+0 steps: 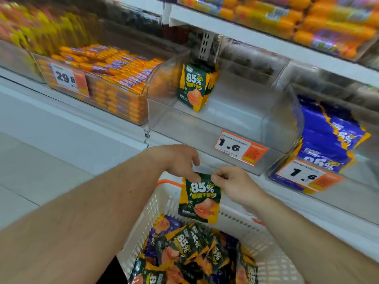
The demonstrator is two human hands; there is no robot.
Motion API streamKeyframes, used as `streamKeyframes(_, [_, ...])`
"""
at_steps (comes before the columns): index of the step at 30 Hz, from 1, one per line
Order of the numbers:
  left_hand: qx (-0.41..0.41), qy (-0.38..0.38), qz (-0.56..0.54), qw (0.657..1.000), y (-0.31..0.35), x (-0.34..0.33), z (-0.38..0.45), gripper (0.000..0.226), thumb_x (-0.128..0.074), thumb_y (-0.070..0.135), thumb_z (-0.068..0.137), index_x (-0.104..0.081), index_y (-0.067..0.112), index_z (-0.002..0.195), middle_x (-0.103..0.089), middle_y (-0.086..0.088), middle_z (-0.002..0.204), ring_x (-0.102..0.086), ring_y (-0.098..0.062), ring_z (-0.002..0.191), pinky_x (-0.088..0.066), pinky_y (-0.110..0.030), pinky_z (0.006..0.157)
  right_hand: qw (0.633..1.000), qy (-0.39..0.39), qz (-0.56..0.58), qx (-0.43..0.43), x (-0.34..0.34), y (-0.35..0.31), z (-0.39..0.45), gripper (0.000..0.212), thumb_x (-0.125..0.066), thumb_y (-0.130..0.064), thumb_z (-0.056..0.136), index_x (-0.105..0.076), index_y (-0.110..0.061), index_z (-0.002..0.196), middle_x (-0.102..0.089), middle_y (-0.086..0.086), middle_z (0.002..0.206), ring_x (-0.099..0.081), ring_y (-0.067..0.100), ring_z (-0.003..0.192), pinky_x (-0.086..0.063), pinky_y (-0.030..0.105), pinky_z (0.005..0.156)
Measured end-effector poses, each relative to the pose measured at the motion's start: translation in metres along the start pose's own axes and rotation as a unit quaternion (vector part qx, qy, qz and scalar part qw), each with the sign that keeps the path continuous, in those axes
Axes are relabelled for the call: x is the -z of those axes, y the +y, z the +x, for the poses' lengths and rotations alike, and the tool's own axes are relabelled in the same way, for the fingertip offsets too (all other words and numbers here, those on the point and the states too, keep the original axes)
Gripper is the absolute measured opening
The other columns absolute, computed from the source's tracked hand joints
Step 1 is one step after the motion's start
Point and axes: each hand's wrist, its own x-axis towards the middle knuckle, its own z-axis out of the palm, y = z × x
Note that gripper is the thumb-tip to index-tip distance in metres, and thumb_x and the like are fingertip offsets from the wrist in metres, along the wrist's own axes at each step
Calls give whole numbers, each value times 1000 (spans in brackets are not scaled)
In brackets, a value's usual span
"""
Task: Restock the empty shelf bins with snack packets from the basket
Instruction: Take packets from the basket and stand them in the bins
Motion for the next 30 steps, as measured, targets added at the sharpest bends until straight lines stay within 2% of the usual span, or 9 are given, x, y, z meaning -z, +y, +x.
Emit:
streamKeyframes(3, [-39, 14, -65, 997, 0, 4, 0, 24, -77, 35, 80, -62, 22, 94, -66, 0, 94, -64, -25, 91, -48, -31, 75, 997, 11, 69, 23, 22, -23, -6, 29, -58, -15, 98, -56, -12, 69, -42, -8, 53, -33, 6, 48, -26, 25, 55])
streamKeyframes(5, [-56, 46, -117, 990, 1, 7, -3, 17, -78, 24, 81, -62, 22, 86, -65, -1, 83, -62, -19, 75, -47, -28, 64, 995, 11, 98, 30, 31, -34, -9, 30, -56, -13, 99, -54, -15, 69, -41, -1, 59, -29, 7, 46, -24, 23, 51])
streamKeyframes(11, [-77, 132, -297, 943, -5, 24, -17, 19, -77, 9, 81, -63, 17, 91, -73, -7, 89, -66, -25, 86, -49, -34, 74, 983, -20, 177, 42, 43, -53, -18, 14, -60, -11, 96, -66, -13, 84, -57, 8, 69, -28, 12, 47, -20, 24, 45])
streamKeyframes(15, [-117, 183, -440, 871, 2, 35, -26, 17, -69, 7, 88, -63, 14, 103, -73, -5, 93, -68, -13, 74, -49, -19, 58, 978, -32, 205, 36, 51, -69, -13, 13, -62, -10, 93, -65, -9, 81, -55, 10, 66, -37, 11, 42, -25, 18, 42])
streamKeyframes(19, [-53, 410, -489, 768, 0, 48, -23, 14, -67, 27, 89, -63, 17, 97, -68, 1, 84, -62, -7, 66, -48, -17, 57, 954, 19, 300, 16, 74, -100, 3, 11, -60, -12, 93, -57, -13, 82, -50, 2, 57, -33, 8, 35, -23, 17, 34])
streamKeyframes(21, [-20, 501, -453, 737, -8, 53, -19, 8, -65, 25, 87, -59, 22, 92, -65, 4, 81, -62, -14, 74, -51, -31, 70, 945, 53, 323, 19, 87, -117, 15, 13, -60, -14, 94, -54, -15, 82, -47, -1, 57, -32, 8, 37, -24, 17, 34])
streamKeyframes(24, [22, 569, -327, 754, -16, 51, -12, 18, -65, 24, 85, -56, 20, 100, -59, 4, 91, -58, -20, 92, -45, -32, 80, 940, 94, 329, 15, 97, -132, 48, 16, -62, -17, 95, -57, -16, 80, -49, -2, 60, -35, 9, 42, -29, 18, 38])
streamKeyframes(27, [57, 615, -177, 767, -17, 45, -5, 55, -74, 36, 77, -55, 7, 119, -50, -12, 122, -46, -32, 118, -36, -37, 98, 952, 122, 278, 16, 92, -141, 85, 11, -66, -18, 93, -57, -14, 88, -54, 1, 69, -43, 11, 43, -38, 19, 39])
streamKeyframes(30, [103, 576, -121, 801, -14, 40, 0, 86, -74, 51, 73, -39, 11, 141, -31, -12, 145, -28, -32, 135, -26, -41, 109, 968, 143, 204, 9, 78, -144, 120, 23, -67, -14, 93, -56, -5, 111, -61, 9, 80, -52, 13, 42, -45, 22, 40])
